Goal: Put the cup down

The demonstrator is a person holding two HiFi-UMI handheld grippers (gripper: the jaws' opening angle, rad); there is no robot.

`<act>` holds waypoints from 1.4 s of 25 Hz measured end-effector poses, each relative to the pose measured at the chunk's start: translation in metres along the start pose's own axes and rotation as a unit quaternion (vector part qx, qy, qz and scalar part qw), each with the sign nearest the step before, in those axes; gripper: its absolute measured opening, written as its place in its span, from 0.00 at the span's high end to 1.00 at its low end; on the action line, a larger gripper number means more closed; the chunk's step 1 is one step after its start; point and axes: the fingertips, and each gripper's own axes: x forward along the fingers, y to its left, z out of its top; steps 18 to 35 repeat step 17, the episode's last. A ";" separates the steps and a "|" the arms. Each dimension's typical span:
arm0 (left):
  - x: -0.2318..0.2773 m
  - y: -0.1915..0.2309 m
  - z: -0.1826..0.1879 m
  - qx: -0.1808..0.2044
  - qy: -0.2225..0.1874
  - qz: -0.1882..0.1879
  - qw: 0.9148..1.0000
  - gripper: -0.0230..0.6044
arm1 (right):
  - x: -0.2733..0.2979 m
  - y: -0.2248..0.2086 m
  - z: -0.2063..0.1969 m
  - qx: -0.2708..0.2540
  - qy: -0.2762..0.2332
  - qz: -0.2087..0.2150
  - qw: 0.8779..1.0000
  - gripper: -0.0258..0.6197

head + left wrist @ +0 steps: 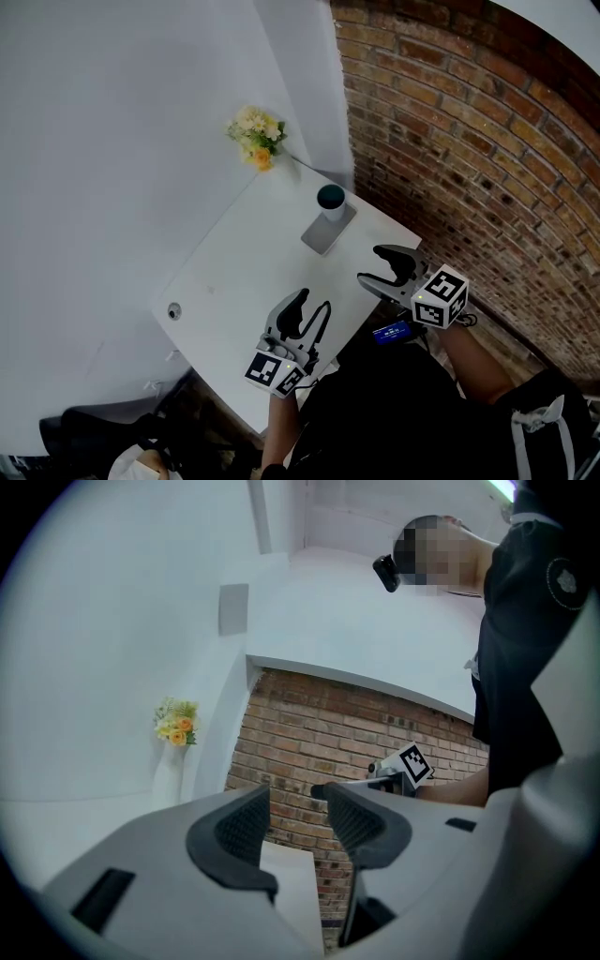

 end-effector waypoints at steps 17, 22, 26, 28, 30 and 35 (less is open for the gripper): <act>0.001 -0.001 -0.001 -0.001 0.005 -0.003 1.000 0.65 | -0.003 -0.002 -0.005 0.001 0.010 -0.011 1.000 0.51; 0.001 -0.001 -0.001 -0.001 0.005 -0.003 1.000 0.65 | -0.003 -0.002 -0.005 0.001 0.010 -0.011 1.000 0.51; 0.001 -0.001 -0.001 -0.001 0.005 -0.003 1.000 0.65 | -0.003 -0.002 -0.005 0.001 0.010 -0.011 1.000 0.51; 0.001 -0.001 -0.001 -0.001 0.005 -0.003 1.000 0.65 | -0.003 -0.002 -0.005 0.001 0.010 -0.011 1.000 0.51; 0.001 -0.001 -0.001 -0.001 0.005 -0.003 1.000 0.65 | -0.003 -0.002 -0.005 0.001 0.010 -0.011 1.000 0.51; 0.001 -0.001 -0.001 -0.001 0.005 -0.003 1.000 0.65 | -0.003 -0.002 -0.005 0.001 0.010 -0.011 1.000 0.51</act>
